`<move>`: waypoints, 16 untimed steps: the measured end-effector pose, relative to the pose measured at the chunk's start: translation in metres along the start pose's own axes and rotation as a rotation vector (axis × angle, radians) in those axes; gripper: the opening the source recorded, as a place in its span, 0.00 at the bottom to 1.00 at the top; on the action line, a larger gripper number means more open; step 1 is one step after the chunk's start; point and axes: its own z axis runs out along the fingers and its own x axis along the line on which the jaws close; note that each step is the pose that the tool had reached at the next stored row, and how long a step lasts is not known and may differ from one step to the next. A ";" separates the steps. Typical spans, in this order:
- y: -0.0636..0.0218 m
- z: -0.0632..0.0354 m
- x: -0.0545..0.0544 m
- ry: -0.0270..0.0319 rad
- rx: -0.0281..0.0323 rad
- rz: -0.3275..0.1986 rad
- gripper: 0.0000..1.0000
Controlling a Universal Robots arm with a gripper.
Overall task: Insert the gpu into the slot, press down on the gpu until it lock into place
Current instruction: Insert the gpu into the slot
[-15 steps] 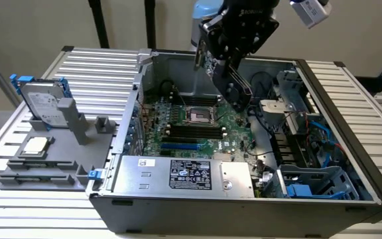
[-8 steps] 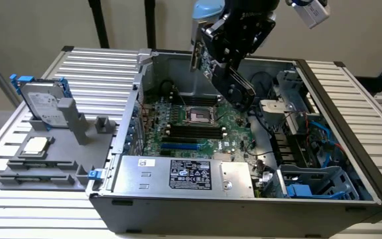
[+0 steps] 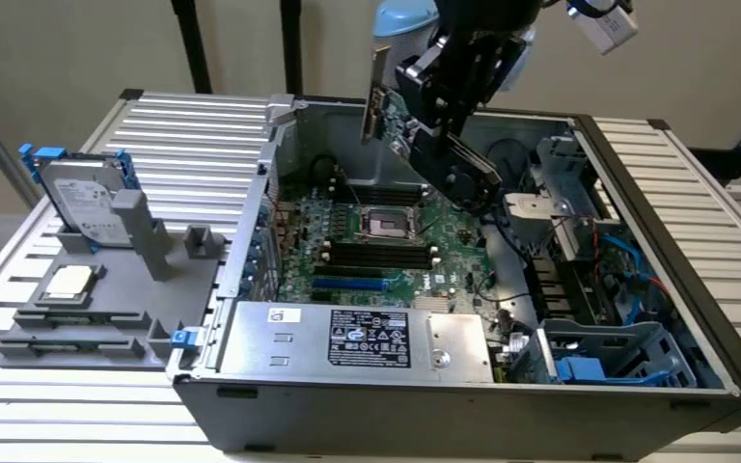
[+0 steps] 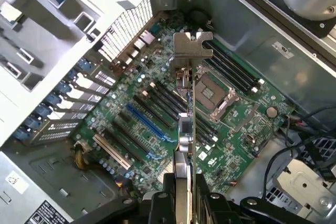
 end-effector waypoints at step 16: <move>-0.0006 0.0078 0.000 -0.0158 -0.0069 -0.272 0.26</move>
